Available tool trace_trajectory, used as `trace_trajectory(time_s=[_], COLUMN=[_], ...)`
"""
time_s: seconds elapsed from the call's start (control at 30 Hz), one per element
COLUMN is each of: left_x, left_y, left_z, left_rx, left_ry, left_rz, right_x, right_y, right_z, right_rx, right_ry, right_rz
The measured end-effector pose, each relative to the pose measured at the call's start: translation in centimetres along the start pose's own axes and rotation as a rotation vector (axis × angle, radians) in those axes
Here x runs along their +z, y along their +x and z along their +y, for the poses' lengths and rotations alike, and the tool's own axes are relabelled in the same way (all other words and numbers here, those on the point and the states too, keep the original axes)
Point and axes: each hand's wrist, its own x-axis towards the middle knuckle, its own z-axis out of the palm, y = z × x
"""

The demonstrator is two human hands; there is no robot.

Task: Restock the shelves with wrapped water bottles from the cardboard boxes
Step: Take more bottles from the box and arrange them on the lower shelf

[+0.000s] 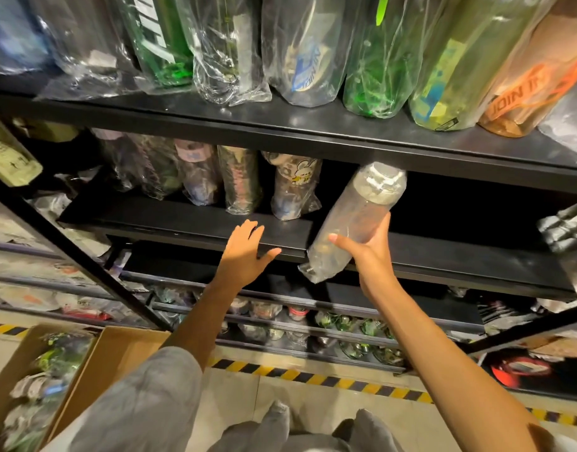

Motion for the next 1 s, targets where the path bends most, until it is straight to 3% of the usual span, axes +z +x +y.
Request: trace_trajectory(time_s=[0.17,0.27,0.47,0.53,0.6,0.67,0.8,1.0], left_x=[-0.2,-0.4,0.2,0.6,0.7,0.8,0.9,0.9], left_y=[0.0,0.1,0.1,0.0,-0.1,-0.1,-0.1,-0.1], left_z=[-0.4,-0.3,-0.7,-1.0,-1.2,-1.3,-1.2,-1.3], left_rx=[0.032,0.050,0.075,0.081,0.093,0.101,0.110,0.098], left_ry=[0.052,0.081,0.083,0.064,0.062,0.062,0.054,0.045], left_rz=[-0.053,-0.097,-0.038,-0.018,-0.004,0.014,0.037,0.038], right_x=[1.1,1.8,2.6,2.8,2.6,2.7,2.7,2.5], right_y=[3.5,5.5,9.9,10.4,11.2,11.8,12.6,13.6], right_z=[0.2,0.5,1.1,0.6,0.6,0.1,0.6,1.2], right_rx=[0.008,0.113,0.240,0.252,0.168,0.124,0.047,0.036], right_ry=[-0.123,-0.229,-0.298,-0.328,-0.517,-0.445,-0.317,-0.363], right_rz=[0.038,0.099,0.186,0.124,0.096,0.179,0.143,0.132])
